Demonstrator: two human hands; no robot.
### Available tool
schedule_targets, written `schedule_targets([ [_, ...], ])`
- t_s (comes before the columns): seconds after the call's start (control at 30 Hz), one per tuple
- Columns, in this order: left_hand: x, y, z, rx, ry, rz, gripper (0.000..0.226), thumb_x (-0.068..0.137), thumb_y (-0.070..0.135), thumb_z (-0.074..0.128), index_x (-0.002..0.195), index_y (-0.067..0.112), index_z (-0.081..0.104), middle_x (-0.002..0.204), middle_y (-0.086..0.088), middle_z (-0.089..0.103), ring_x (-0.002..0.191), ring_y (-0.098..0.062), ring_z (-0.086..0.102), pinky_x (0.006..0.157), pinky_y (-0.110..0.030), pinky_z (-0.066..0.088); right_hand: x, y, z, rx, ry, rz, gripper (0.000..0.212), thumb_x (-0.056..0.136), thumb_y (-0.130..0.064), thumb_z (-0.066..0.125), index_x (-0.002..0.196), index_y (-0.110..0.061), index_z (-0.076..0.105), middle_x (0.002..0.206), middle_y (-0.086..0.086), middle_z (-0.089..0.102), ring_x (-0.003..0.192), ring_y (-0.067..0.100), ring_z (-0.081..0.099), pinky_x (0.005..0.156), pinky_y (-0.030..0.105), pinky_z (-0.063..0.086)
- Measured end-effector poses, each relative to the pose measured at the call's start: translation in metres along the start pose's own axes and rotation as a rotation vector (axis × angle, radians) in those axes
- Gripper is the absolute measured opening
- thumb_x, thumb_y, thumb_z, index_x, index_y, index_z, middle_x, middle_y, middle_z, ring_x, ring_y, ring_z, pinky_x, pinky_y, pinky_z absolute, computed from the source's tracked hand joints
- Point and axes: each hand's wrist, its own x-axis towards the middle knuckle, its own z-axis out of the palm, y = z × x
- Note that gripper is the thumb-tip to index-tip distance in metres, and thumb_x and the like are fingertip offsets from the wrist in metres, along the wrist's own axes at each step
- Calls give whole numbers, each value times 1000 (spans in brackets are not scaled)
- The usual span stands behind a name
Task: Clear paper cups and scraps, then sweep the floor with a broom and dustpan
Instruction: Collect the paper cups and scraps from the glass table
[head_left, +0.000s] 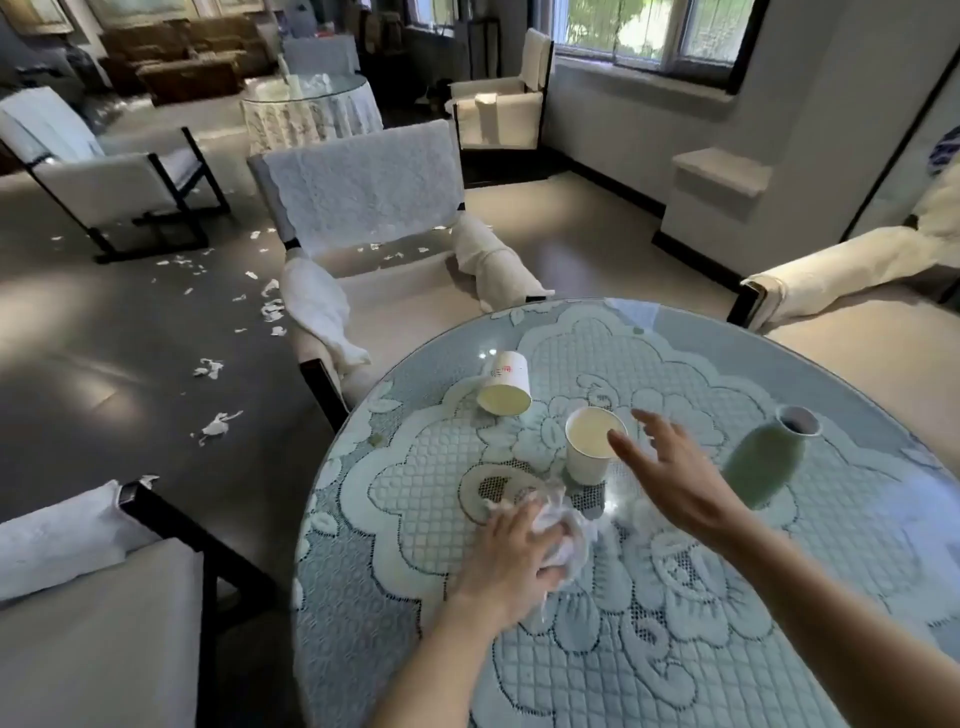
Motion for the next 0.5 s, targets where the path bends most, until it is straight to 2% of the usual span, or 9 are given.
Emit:
schedule_targets([
  [0.07,2,-6,6,13,158,63,35,82,39,66,113,25,61,121,-8,59,109,-24,59,97,-37,49,11,1,6,10,51,-10,66,93,-55,42,146,-18,33,148,14,36,132,26,39,108,42,33],
  [0.1,1,-11,11,-20,228,69,27,76,31,71,99,21,62,101,-4,62,89,-18,64,79,-27,57,17,3,11,19,74,-13,65,93,-55,42,146,-18,34,147,13,37,132,25,39,107,42,33],
  [0.13,2,-16,13,-81,266,43,21,77,26,68,94,18,57,91,-2,59,76,-14,61,66,-20,56,19,0,16,27,83,-8,64,93,-54,43,145,-17,35,146,12,37,132,25,39,107,42,33],
  [0.2,11,-22,6,-194,383,-11,16,96,34,42,97,19,45,87,-2,49,70,-12,54,56,-16,50,30,2,26,62,136,13,63,93,-54,43,144,-17,38,144,11,39,132,24,38,107,42,32],
  [0.27,29,-29,-11,-365,530,-115,38,96,48,24,88,20,47,85,2,45,69,-12,48,57,-12,40,38,1,33,81,188,28,61,93,-53,43,143,-18,39,144,10,39,132,23,36,109,44,30],
  [0.33,52,-33,-44,-571,650,-205,38,89,53,27,68,26,44,74,4,45,64,-7,44,56,-10,32,45,4,42,52,216,49,62,93,-55,40,144,-20,38,146,8,38,133,23,34,111,49,28],
  [0.4,77,-38,-76,-658,695,-259,47,87,57,36,60,21,51,67,1,53,58,-10,51,53,-15,38,50,5,50,18,226,77,67,92,-60,36,146,-22,34,151,5,33,138,23,29,113,50,25],
  [0.43,89,-42,-90,-689,706,-288,49,88,54,43,64,14,58,67,-1,57,58,-17,57,51,-20,44,53,6,55,11,225,88,71,91,-65,35,147,-23,32,153,4,29,140,23,26,115,50,23],
  [0.5,113,-50,-106,-687,757,-311,27,93,32,53,80,10,62,70,0,60,61,-26,60,47,-13,41,58,5,63,4,210,117,79,86,-74,31,149,-26,29,157,2,22,143,22,20,116,49,20],
])
